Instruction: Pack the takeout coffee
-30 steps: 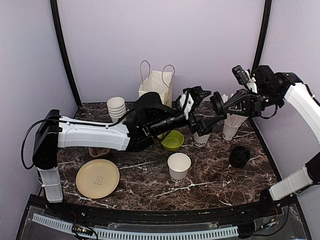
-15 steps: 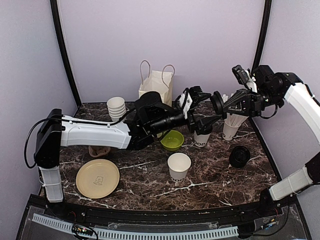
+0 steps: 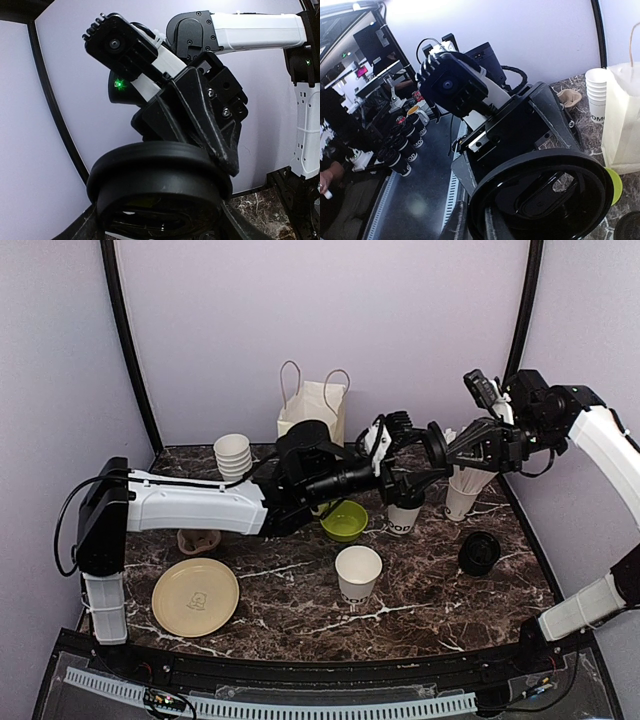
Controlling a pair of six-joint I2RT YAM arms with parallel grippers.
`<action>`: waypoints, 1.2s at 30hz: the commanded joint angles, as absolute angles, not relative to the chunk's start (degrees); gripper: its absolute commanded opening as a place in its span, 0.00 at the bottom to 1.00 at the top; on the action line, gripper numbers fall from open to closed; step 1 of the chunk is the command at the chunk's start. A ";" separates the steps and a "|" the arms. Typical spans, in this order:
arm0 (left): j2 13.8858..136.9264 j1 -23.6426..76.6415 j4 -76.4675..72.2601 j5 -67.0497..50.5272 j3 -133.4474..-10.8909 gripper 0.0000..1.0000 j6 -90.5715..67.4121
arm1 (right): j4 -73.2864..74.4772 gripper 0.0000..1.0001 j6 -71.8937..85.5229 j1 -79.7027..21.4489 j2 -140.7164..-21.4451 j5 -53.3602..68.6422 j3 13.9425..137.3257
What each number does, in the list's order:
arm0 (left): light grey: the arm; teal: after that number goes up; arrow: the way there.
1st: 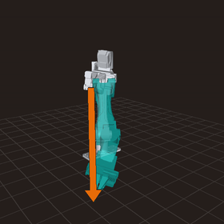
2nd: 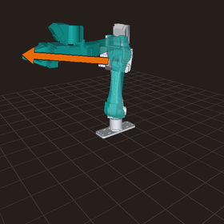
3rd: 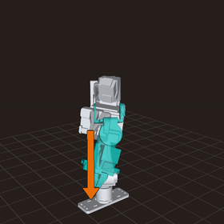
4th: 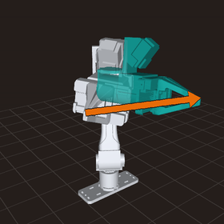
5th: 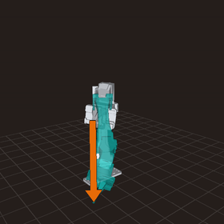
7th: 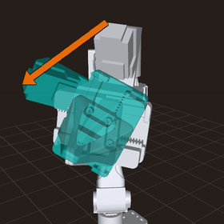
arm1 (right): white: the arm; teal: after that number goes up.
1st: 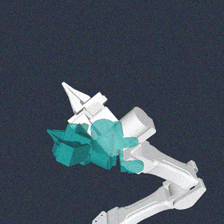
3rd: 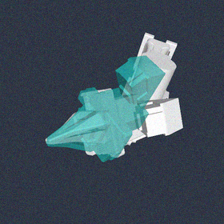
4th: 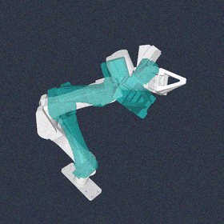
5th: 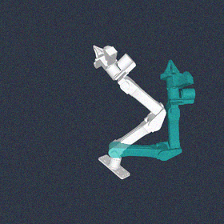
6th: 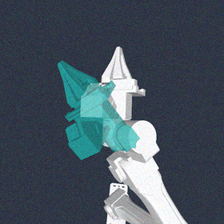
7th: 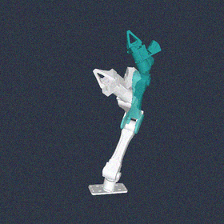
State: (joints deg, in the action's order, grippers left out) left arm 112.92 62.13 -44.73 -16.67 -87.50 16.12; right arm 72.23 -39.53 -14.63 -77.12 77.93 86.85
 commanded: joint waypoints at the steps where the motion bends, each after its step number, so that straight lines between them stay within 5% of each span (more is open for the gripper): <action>1: 110.01 61.88 -39.74 -16.18 -89.24 0.72 14.88 | 70.14 0.28 -37.27 -15.03 -76.37 75.27 86.73; 4: 107.26 61.92 -28.82 -13.39 -89.69 0.71 13.78 | 69.76 0.55 -35.76 -14.11 -75.45 68.13 87.66; 11: 101.64 61.89 7.70 -8.18 -96.77 0.69 10.12 | 56.39 0.73 -27.08 -11.72 -67.29 52.26 78.08; 17: 104.50 61.94 35.03 -4.46 -106.32 0.66 7.71 | 44.09 0.70 -18.75 -11.77 -68.53 38.84 68.33; 24: 112.78 61.92 57.64 -1.57 -119.18 0.65 6.31 | 39.60 0.64 -16.79 -14.10 -74.28 43.63 62.47; 36: 119.14 61.97 65.30 -2.21 -123.22 0.64 4.64 | 39.79 0.66 -18.87 -17.73 -79.17 54.28 58.08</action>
State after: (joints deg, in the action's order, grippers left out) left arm 119.39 62.02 61.52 -1.67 -121.58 5.80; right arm 41.32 -18.50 -17.30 -77.49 50.28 59.05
